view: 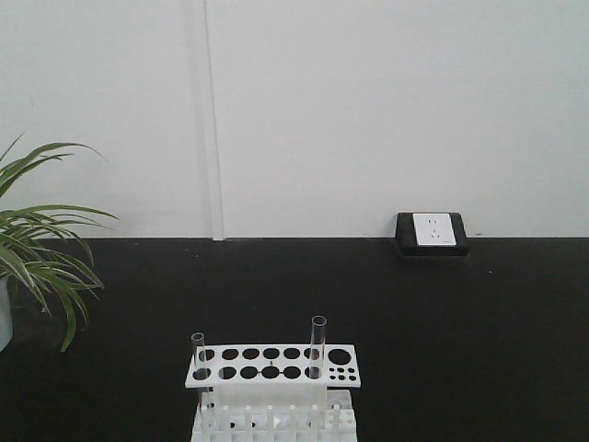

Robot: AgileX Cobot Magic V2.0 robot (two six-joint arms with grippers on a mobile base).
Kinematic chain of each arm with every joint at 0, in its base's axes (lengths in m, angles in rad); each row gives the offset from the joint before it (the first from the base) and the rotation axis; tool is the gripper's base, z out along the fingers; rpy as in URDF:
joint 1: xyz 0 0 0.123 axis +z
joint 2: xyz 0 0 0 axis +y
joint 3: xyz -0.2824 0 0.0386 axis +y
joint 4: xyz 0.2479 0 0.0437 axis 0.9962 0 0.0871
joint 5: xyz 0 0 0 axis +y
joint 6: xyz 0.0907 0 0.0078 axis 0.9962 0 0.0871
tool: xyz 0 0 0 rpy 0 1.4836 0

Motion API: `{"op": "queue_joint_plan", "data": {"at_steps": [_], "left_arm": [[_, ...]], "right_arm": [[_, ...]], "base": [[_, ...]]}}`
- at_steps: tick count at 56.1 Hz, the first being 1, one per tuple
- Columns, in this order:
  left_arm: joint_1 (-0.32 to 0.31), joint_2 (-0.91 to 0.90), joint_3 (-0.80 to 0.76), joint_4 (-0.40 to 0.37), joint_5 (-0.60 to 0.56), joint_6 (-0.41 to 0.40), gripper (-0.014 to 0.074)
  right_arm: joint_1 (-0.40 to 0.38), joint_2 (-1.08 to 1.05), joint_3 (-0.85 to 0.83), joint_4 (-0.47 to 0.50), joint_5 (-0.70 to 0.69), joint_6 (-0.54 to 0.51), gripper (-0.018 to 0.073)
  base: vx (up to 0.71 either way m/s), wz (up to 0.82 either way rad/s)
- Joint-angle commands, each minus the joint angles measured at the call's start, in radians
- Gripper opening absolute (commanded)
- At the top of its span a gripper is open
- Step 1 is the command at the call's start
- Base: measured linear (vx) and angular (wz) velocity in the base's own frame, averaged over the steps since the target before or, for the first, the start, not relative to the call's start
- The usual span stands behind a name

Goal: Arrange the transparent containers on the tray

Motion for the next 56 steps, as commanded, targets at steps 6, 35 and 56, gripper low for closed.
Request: {"op": "queue_joint_plan", "data": {"at_steps": [6, 35, 56], "left_arm": [[-0.004, -0.024, 0.022, -0.006, -0.082, -0.011, -0.0006], [-0.004, -0.024, 0.022, -0.006, -0.082, -0.011, -0.0006], [-0.004, -0.024, 0.022, 0.04, -0.262, 0.016, -0.0006]], "right_arm": [[-0.005, -0.008, 0.008, -0.007, -0.082, -0.008, -0.0011], [-0.005, -0.008, 0.008, -0.007, -0.082, -0.008, -0.0011], [-0.005, -0.008, 0.008, -0.007, -0.115, -0.008, -0.0011]], "base": [[0.0, 0.0], [0.0, 0.0], [0.0, 0.0]]}}
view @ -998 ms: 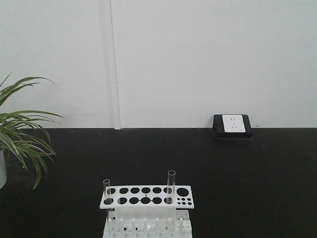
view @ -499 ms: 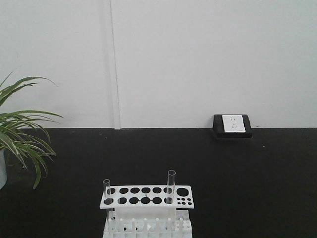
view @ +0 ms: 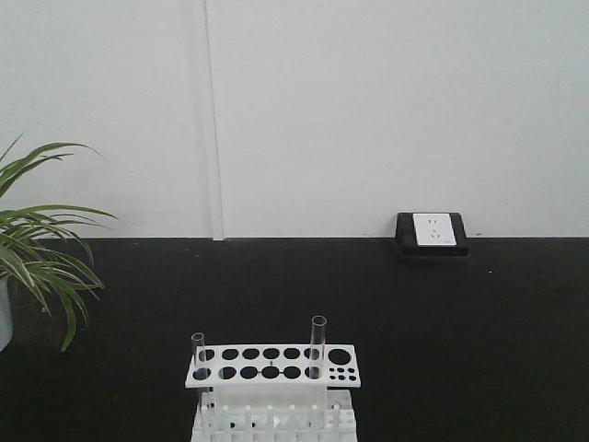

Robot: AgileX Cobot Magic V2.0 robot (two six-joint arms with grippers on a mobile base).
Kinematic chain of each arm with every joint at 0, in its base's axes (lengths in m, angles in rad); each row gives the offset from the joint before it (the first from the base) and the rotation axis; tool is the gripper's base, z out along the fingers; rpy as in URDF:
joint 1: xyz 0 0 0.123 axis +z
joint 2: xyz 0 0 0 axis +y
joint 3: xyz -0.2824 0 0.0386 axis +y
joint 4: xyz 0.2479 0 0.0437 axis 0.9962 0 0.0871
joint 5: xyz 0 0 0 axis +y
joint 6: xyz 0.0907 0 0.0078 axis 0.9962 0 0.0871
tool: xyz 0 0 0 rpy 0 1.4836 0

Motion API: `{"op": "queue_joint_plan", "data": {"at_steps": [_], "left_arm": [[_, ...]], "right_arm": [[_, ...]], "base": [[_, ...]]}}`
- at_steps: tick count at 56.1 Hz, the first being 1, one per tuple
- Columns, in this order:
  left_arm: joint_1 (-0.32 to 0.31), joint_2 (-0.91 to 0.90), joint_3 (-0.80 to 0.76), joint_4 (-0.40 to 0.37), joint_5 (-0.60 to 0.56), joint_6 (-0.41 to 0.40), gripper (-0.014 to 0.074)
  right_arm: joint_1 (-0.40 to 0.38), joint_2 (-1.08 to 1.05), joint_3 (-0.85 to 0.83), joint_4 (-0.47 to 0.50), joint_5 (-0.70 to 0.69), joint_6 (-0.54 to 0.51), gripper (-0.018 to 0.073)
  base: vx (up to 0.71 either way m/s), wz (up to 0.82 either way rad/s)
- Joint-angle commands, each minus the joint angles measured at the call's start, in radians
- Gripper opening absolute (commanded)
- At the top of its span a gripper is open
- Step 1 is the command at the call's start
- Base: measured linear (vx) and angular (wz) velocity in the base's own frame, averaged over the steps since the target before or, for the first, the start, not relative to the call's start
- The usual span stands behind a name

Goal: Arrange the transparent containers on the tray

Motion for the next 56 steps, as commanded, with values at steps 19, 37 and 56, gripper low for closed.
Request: {"op": "queue_joint_plan", "data": {"at_steps": [19, 37, 56], "left_arm": [[-0.004, -0.023, -0.031, -0.046, -0.476, -0.174, -0.0006], [-0.004, 0.262, -0.491, -0.049, -0.337, -0.071, -0.0006], [-0.004, 0.784, -0.869, -0.049, -0.305, -0.054, -0.0006]], "right_arm": [[-0.005, -0.008, -0.074, 0.021, -0.29, 0.006, -0.0011], [-0.005, 0.227, -0.506, 0.018, -0.237, -0.069, -0.0011], [-0.005, 0.683, -0.782, 0.025, -0.285, -0.049, -0.0011]], "base": [[0.0, 0.0], [0.0, 0.0], [0.0, 0.0]]}}
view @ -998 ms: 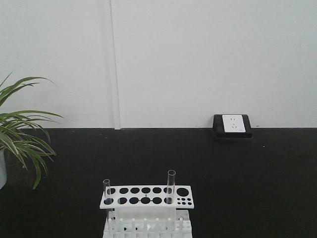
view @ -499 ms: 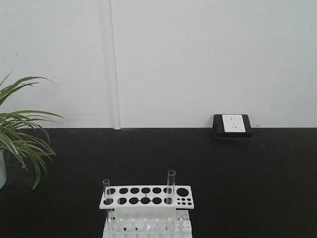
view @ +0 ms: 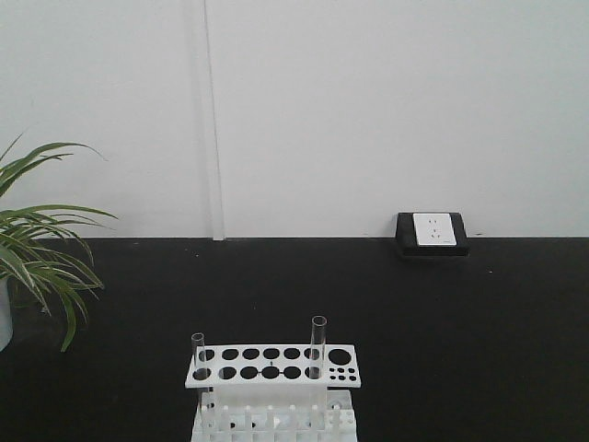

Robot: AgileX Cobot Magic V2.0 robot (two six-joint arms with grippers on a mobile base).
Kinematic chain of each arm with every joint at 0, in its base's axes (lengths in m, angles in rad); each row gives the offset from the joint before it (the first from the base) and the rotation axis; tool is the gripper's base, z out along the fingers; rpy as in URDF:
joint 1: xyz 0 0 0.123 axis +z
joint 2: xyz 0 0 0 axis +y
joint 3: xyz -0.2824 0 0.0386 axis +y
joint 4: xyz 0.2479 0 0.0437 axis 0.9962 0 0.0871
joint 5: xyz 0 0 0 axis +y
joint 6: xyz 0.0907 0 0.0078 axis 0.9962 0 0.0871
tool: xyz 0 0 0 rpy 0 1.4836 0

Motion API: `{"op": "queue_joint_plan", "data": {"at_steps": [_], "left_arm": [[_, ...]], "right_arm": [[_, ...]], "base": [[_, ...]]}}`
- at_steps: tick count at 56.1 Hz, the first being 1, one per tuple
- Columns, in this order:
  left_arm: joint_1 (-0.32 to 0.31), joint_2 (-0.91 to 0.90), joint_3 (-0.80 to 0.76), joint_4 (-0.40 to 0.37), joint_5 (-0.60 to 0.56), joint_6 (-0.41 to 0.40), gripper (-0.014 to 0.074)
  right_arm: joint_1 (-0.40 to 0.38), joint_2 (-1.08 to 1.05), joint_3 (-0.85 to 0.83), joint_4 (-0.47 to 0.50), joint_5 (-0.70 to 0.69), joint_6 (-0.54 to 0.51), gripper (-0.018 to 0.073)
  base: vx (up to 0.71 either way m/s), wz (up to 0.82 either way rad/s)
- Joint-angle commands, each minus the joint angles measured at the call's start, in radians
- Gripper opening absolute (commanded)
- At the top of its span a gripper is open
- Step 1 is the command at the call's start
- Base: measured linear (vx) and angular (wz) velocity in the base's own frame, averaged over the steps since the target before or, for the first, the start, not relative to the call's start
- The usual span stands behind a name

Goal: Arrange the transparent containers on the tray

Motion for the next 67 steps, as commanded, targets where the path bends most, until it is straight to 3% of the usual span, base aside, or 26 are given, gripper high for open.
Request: {"op": "queue_joint_plan", "data": {"at_steps": [1, 17, 27, 37, 54, 60, 67], "left_arm": [[-0.004, 0.1, -0.079, -0.01, -0.05, 0.001, -0.0006], [-0.004, 0.213, -0.084, -0.01, -0.051, -0.006, 0.0001], [-0.004, 0.219, -0.084, -0.01, -0.048, -0.006, 0.0065], [-0.004, 0.225, -0.084, -0.01, -0.04, -0.006, 0.0229], [-0.004, 0.225, -0.084, -0.01, -0.039, -0.006, 0.0577], [-0.004, 0.225, -0.084, -0.01, -0.042, -0.006, 0.0623], [-0.004, 0.225, -0.084, -0.01, -0.083, -0.019, 0.0613]], "right_arm": [[-0.005, 0.092, -0.063, -0.001, -0.098, 0.0, -0.0011], [-0.005, 0.17, -0.065, -0.001, -0.136, 0.0, -0.0008], [-0.005, 0.17, -0.065, -0.001, -0.137, 0.0, 0.0028], [-0.005, 0.17, -0.065, -0.001, -0.129, 0.0, 0.017], [-0.005, 0.17, -0.065, -0.001, -0.124, 0.04, 0.0626], [-0.005, 0.17, -0.065, -0.001, -0.128, 0.04, 0.0732], [-0.005, 0.167, -0.065, 0.005, -0.191, 0.067, 0.0724]], "base": [[0.0, 0.0], [0.0, 0.0], [0.0, 0.0], [0.0, 0.0], [0.0, 0.0], [0.0, 0.0], [0.0, 0.0]]}}
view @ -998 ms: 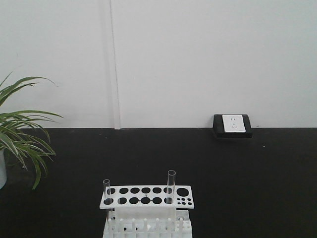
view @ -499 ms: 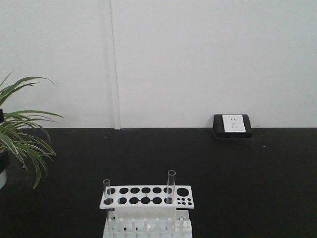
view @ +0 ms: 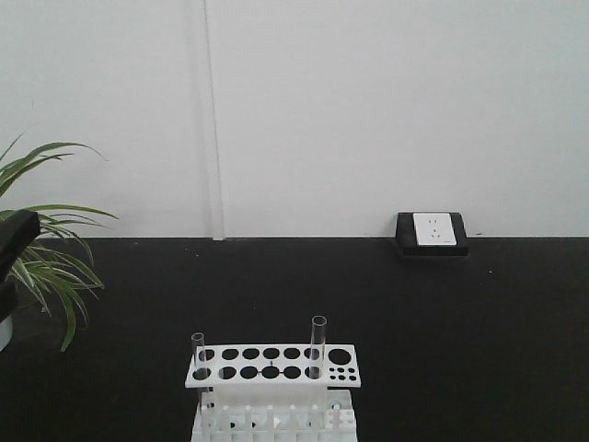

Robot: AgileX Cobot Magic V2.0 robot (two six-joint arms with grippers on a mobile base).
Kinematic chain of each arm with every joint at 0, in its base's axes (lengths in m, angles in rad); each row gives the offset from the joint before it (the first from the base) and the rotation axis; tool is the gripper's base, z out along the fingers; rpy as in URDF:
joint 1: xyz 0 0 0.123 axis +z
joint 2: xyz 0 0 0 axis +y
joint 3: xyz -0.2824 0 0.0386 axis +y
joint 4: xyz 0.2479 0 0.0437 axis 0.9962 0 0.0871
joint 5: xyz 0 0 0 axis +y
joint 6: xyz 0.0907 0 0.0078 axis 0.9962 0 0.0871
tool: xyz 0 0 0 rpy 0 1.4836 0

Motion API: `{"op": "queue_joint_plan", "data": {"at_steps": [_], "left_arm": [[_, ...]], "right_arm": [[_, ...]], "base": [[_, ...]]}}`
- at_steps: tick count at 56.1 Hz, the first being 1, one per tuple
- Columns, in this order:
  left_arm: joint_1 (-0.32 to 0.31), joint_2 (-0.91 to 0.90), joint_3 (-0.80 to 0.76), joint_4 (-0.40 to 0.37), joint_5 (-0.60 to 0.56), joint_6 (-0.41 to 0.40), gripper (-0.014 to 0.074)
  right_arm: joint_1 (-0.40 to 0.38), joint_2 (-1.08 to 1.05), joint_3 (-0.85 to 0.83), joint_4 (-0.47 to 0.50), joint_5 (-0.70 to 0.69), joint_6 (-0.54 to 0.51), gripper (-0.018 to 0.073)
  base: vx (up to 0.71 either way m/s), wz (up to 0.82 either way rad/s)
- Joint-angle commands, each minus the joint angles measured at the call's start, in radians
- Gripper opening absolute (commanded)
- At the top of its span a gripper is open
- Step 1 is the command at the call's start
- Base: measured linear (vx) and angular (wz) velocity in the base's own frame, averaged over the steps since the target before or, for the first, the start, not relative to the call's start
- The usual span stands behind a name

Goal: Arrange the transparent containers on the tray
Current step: 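Reach the left gripper to the nearer glass tube and close on it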

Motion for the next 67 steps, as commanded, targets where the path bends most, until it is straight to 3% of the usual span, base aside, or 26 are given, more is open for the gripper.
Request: {"op": "queue_joint_plan", "data": {"at_steps": [1, 15, 23, 34, 39, 50, 61, 67], "left_arm": [[-0.004, -0.006, -0.039, -0.009, -0.116, -0.025, 0.061], [-0.005, 0.005, -0.01, -0.006, -0.179, -0.049, 0.0556], [-0.006, 0.003, 0.117, 0.035, -0.352, -0.055, 0.0543], [-0.031, 0.026, 0.324, 0.121, -0.452, -0.077, 0.0543], [-0.039, 0.075, 0.367, 0.154, -0.518, -0.114, 0.0543], [-0.055, 0.302, 0.339, 0.247, -0.715, -0.24, 0.0543], [-0.055, 0.552, 0.22, 0.35, -0.843, -0.266, 0.0543], [-0.057, 0.663, 0.132, 0.359, -0.867, -0.274, 0.0543]], "right_arm": [[-0.005, -0.005, -0.036, 0.004, -0.142, 0.032, 0.0721], [-0.004, 0.011, 0.009, -0.072, -0.212, 0.089, 0.064], [-0.004, 0.02, 0.117, -0.251, -0.385, 0.174, 0.0587], [-0.004, 0.097, 0.225, -0.552, -0.547, 0.454, 0.0564], [-0.004, 0.155, 0.222, -0.654, -0.593, 0.526, 0.0564], [-0.004, 0.274, 0.222, -0.657, -0.721, 0.522, 0.0564], [-0.005, 0.32, 0.222, -0.657, -0.736, 0.497, 0.0564], [-0.005, 0.323, 0.222, -0.656, -0.737, 0.453, 0.0564]], "base": [[0.0, 0.0], [0.0, 0.0], [0.0, 0.0], [0.0, 0.0], [0.0, 0.0], [0.0, 0.0], [0.0, 0.0], [0.0, 0.0]]}}
